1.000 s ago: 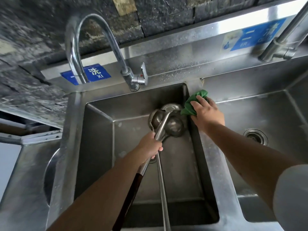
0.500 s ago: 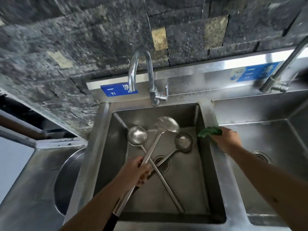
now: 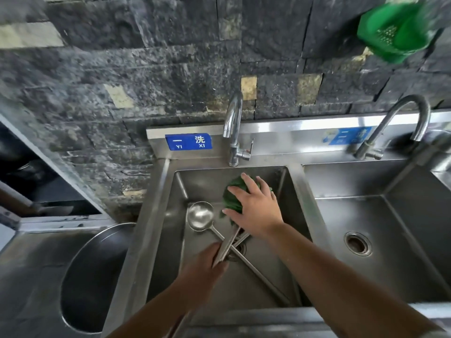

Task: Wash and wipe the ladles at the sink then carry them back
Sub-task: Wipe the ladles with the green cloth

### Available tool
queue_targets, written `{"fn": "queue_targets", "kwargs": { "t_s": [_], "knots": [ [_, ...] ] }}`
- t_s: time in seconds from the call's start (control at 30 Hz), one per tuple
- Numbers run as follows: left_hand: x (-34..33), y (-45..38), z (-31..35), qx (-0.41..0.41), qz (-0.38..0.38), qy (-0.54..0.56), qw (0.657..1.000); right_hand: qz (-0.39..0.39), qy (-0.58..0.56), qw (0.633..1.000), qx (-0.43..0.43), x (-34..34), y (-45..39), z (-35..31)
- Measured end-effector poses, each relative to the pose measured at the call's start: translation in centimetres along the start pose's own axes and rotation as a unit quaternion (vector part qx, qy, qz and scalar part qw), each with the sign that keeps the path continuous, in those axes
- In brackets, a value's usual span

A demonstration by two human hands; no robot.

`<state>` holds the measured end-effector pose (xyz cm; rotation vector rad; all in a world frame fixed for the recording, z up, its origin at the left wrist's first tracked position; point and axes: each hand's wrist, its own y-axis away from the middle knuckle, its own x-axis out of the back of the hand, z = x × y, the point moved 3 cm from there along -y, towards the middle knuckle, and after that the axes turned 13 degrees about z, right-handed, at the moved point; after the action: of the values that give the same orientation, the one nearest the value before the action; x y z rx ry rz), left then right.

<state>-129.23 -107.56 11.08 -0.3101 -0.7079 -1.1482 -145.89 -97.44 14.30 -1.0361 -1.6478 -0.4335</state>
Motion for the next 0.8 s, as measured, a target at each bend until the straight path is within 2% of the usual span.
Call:
{"fn": "queue_targets", "kwargs": {
  "t_s": [0.2,0.33,0.43,0.53,0.73,0.8],
  "knots": [
    [2.7,2.3,-1.2,-0.031,0.017,0.008,0.999,0.014,-0.068,0.996,-0.056,0.5,-0.5,-2.3],
    [4.6,3.5,-2.4,-0.035,0.012,0.008,0.999,-0.062,-0.173,0.977,-0.105,1.6,-2.1,-2.8],
    [5.5,4.2,-3.4,-0.031,0.004,0.024,0.999,-0.068,-0.316,0.931,-0.171,1.7,-3.0,-2.4],
    [6.2,4.5,-4.3,-0.026,-0.001,0.049,0.998,-0.065,-0.447,0.871,-0.194,1.9,-3.0,-2.3],
    [7.9,4.5,-4.0,0.004,-0.024,0.103,0.994,-0.056,-0.59,0.764,-0.256,2.2,-1.5,-1.6],
    [8.2,4.3,-3.5,0.024,-0.03,0.144,0.989,-0.05,-0.643,0.721,-0.253,2.8,-1.0,-2.1]
  ]
}}
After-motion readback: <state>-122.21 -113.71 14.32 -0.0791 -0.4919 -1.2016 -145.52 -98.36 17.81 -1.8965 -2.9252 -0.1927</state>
